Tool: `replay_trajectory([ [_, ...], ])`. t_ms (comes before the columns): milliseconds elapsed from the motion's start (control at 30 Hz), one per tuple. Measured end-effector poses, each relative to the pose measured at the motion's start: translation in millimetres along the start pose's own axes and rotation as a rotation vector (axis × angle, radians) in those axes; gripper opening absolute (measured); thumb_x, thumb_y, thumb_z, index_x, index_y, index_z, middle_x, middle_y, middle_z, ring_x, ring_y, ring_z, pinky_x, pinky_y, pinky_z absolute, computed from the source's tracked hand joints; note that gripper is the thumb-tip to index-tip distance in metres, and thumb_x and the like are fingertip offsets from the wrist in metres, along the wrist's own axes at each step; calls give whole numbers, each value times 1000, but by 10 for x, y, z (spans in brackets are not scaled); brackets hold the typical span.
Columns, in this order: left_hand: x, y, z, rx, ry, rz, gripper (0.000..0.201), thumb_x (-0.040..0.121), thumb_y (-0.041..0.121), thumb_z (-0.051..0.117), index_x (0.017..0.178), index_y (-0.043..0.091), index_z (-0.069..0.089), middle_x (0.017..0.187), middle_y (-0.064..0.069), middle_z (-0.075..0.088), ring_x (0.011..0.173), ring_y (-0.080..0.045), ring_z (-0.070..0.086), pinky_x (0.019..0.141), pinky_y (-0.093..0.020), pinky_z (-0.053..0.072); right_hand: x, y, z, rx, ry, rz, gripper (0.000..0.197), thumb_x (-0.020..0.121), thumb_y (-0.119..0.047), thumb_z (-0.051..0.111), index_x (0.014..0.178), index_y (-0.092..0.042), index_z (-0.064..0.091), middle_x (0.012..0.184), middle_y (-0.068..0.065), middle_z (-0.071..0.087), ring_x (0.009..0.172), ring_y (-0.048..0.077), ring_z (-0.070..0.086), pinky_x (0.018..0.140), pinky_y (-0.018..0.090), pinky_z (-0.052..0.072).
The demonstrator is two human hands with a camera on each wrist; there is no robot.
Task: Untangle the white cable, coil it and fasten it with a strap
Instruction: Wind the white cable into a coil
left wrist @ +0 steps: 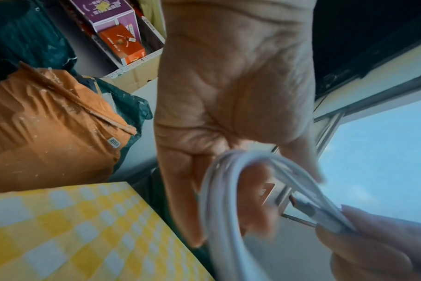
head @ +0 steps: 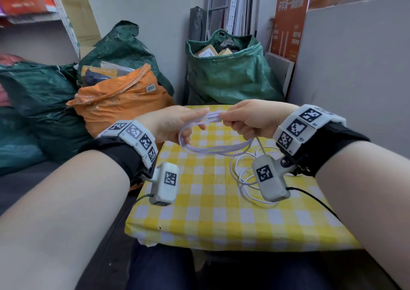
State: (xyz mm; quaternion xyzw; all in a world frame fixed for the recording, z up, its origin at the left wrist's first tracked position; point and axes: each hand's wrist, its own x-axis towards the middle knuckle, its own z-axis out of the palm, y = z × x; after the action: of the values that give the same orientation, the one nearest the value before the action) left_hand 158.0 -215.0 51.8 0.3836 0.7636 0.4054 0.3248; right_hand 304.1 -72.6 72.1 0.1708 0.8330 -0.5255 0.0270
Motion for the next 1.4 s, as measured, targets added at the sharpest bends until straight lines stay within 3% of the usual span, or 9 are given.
replay_trajectory([
  [100,-5,150,44,267,-66,65,63,68,63,63,117,24,60,94,5,66,88,-11,64,76,-27,50,12,-84,56,-245,-32,40,32,97,-25,47,68,-14,43,55,-3,30,46,12,21,38,18,21],
  [167,-37,284,112,257,-131,168,57,77,40,69,129,25,52,116,-1,65,105,-13,61,88,-27,50,42,-140,104,-364,-38,68,25,96,-20,45,73,-11,48,58,0,31,49,13,22,39,20,22],
  [333,2,393,342,495,-195,188,39,73,23,75,104,6,59,85,-13,56,64,-21,47,46,-22,40,77,-204,145,-395,-1,58,23,92,-21,47,87,-3,61,64,11,43,52,22,35,51,30,33],
  [467,48,361,354,386,-15,173,8,77,16,72,84,14,68,57,2,41,47,-12,33,41,-20,26,93,-55,63,-143,106,-7,32,89,-32,59,66,-12,51,56,4,45,52,19,45,59,31,44],
  [700,111,214,280,-227,154,122,32,98,28,50,69,14,44,42,9,23,33,-6,17,35,-17,16,66,142,12,587,37,-117,33,97,-39,46,73,-17,48,49,-8,49,56,13,61,76,33,47],
  [800,104,177,298,-449,156,95,35,99,29,46,68,17,38,37,11,22,29,-4,17,33,-15,16,53,116,70,665,67,-135,31,98,-40,43,77,-17,48,47,-9,38,41,8,42,61,27,48],
  [967,69,148,338,-527,69,56,41,99,35,44,62,20,33,40,10,23,34,-6,25,36,-17,26,70,67,113,589,222,-120,44,95,-53,42,73,-15,47,46,-9,23,36,7,17,34,18,19],
  [1200,12,72,263,-275,-56,-1,16,89,26,59,85,11,54,69,-2,59,79,-23,64,72,-34,50,60,72,127,248,254,-94,40,96,-43,44,65,-18,39,49,-7,22,39,9,16,37,20,15],
  [1400,-19,253,258,-96,-205,-2,18,95,8,52,111,15,58,73,-5,53,73,-20,60,82,-47,54,72,12,247,-133,286,-78,37,94,-38,45,68,-13,53,54,0,31,45,16,25,41,23,23],
])
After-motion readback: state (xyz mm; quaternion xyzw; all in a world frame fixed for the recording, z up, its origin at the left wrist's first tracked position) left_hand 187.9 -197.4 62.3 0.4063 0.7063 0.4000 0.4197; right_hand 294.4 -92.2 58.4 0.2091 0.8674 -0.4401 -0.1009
